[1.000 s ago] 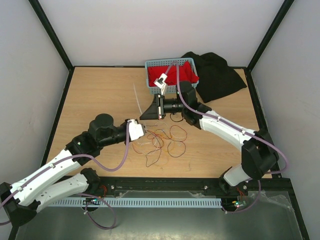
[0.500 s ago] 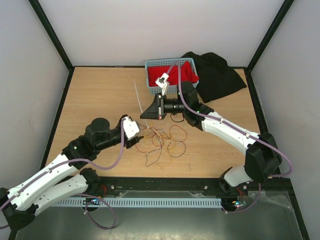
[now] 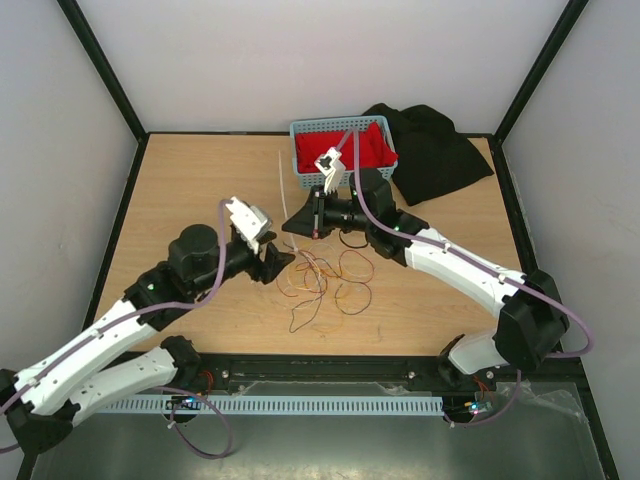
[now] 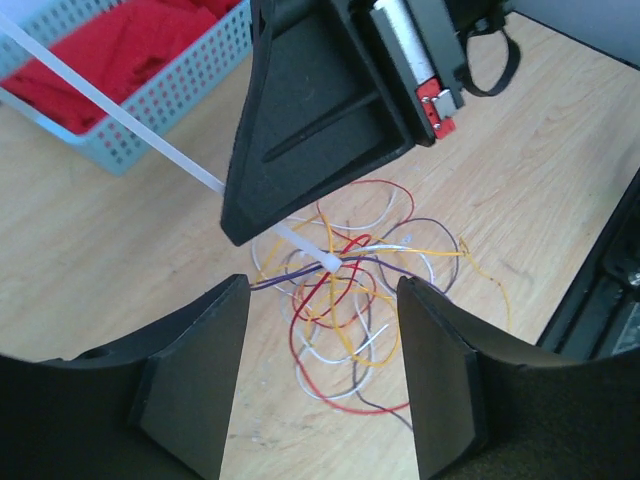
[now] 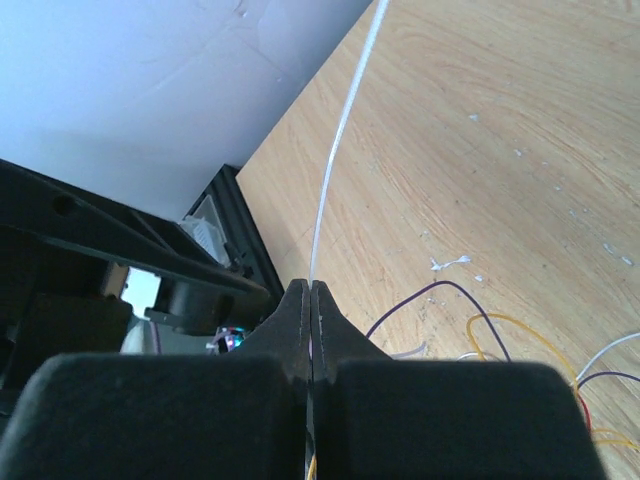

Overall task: Zip-tie the wires
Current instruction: Adjust the ribbon.

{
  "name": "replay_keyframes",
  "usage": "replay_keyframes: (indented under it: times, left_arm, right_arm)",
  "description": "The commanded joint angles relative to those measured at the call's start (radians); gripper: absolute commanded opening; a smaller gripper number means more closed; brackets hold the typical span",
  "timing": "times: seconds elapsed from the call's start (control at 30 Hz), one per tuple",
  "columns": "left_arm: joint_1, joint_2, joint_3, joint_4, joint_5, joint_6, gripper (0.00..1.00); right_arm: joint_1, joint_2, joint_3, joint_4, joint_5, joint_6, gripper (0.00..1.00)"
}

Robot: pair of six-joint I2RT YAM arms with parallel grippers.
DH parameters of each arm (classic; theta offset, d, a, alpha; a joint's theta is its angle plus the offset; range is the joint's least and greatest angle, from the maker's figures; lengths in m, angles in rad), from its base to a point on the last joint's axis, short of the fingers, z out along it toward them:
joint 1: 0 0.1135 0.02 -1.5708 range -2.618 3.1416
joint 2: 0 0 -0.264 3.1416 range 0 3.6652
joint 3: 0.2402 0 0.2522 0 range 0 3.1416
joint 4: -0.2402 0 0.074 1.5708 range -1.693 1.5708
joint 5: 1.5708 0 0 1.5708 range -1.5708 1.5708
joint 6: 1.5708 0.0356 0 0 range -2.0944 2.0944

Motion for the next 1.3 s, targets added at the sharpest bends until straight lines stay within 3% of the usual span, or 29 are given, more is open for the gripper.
replay_keyframes:
  times: [0.0,0.17,0.47,0.93,1.1,1.27]
  left_arm:
    - [-0.002,0.067,0.024,0.053,-0.043,-0.221,0.61]
    - [-0.004,0.096,-0.025,0.128,-0.123,-0.347,0.53]
    - [-0.004,0.102,-0.059,0.239,-0.122,-0.378,0.37]
    - [-0.011,0.134,-0.095,0.264,-0.164,-0.367,0.33]
    - [-0.011,0.137,-0.099,0.268,-0.178,-0.365,0.4]
    - [-0.011,0.152,-0.103,0.299,-0.175,-0.352,0.39]
  right_arm:
    - [0.015,-0.037,0.006,-0.016,0.099,-0.011,0.0]
    - [0.023,-0.038,0.006,-0.006,0.115,-0.003,0.0]
    - [0.027,-0.041,-0.006,0.015,0.118,0.009,0.0]
    - [0.028,-0.051,-0.008,0.034,0.116,0.033,0.0]
    - [0.029,-0.049,-0.012,0.038,0.109,0.039,0.0]
    - [0.029,-0.046,-0.016,0.044,0.106,0.042,0.0]
